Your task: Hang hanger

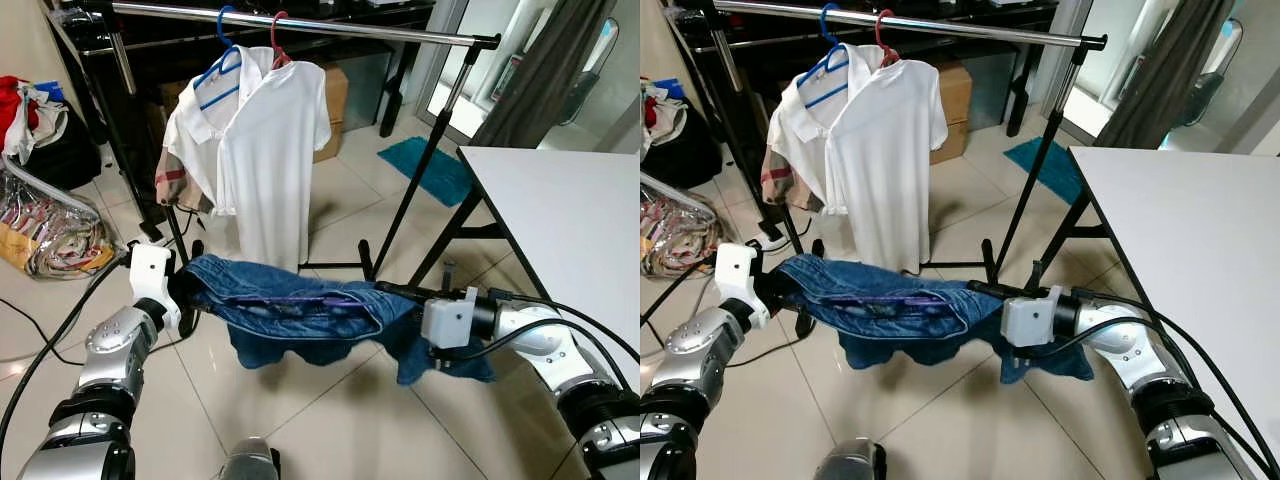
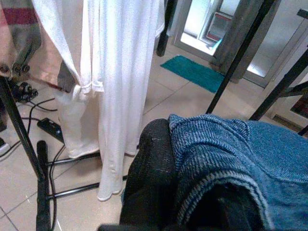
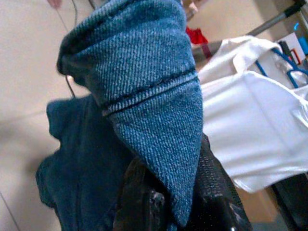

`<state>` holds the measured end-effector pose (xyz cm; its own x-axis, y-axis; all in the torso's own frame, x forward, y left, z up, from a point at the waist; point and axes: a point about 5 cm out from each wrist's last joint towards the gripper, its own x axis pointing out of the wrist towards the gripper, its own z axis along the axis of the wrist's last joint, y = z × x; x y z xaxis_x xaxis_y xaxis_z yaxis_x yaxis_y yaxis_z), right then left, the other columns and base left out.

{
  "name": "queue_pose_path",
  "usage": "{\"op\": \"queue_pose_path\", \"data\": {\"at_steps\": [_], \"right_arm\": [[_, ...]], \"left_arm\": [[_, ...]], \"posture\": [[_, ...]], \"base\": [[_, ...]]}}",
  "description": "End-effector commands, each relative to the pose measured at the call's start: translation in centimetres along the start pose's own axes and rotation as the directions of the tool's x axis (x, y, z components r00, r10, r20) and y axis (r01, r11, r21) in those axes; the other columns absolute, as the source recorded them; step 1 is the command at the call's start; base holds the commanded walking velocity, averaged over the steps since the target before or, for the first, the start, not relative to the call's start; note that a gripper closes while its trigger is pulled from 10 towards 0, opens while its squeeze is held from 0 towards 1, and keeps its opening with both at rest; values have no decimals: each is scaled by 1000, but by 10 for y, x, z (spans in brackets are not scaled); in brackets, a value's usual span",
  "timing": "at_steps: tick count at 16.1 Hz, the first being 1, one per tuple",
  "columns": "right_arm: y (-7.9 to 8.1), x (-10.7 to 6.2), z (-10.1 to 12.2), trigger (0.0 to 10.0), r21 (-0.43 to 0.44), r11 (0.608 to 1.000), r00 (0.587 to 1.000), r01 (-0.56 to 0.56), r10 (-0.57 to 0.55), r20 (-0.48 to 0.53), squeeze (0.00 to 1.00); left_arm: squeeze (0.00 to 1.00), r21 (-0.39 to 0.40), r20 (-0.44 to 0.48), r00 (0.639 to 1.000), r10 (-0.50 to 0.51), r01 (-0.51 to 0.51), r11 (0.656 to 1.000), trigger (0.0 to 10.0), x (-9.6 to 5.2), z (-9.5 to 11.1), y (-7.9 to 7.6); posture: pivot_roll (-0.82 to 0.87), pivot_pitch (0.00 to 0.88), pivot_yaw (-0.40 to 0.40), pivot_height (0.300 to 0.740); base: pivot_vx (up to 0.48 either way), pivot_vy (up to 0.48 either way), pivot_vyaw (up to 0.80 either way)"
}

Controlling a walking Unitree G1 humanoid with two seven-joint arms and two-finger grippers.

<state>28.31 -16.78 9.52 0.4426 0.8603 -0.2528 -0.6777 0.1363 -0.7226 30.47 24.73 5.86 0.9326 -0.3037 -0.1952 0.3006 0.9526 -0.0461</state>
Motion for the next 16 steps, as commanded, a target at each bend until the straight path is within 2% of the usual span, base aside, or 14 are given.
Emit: {"op": "queue_pose_path", "data": {"at_steps": [1,5,6,8,10,12,13,16], "right_arm": [[-11,-3,-5,10000,-41,999,997,32,-34,-67,0],[-11,2,-9,10000,-74,996,992,57,-65,-109,0],[-12,3,-9,10000,-105,992,990,65,-77,-119,0],[-14,4,-6,10000,-113,990,992,84,-94,-88,0],[-18,2,-2,10000,-56,987,988,151,-153,-31,0],[-24,-9,5,10000,87,974,974,209,-216,70,0],[-24,-15,7,10000,110,973,973,202,-212,94,0],[-19,-21,7,10000,101,984,982,144,-154,109,0]], "left_arm": [[0,8,12,1000,-17,17,1000,0,3,4,-3],[0,6,19,999,-36,36,999,0,5,3,-10],[0,9,21,999,-43,43,999,0,7,4,-12],[0,11,21,999,-44,44,999,0,7,5,-12],[0,13,10,999,-31,31,999,0,6,5,-8],[0,15,1,1000,-21,21,1000,0,2,3,-5],[0,16,-2,1000,-19,19,1000,0,1,2,-4],[0,19,-3,1000,-19,19,1000,0,3,4,-4]], "posture": [[294,8,-50,740],[293,4,-52,740],[293,4,-52,740],[292,3,-50,740],[292,3,-49,740],[292,4,-46,740],[292,4,-46,740],[292,2,-45,740]], "base": [[0,0,0],[0,0,0],[0,0,0],[0,0,0],[0,0,0],[0,0,0],[0,0,0],[0,0,0]]}}
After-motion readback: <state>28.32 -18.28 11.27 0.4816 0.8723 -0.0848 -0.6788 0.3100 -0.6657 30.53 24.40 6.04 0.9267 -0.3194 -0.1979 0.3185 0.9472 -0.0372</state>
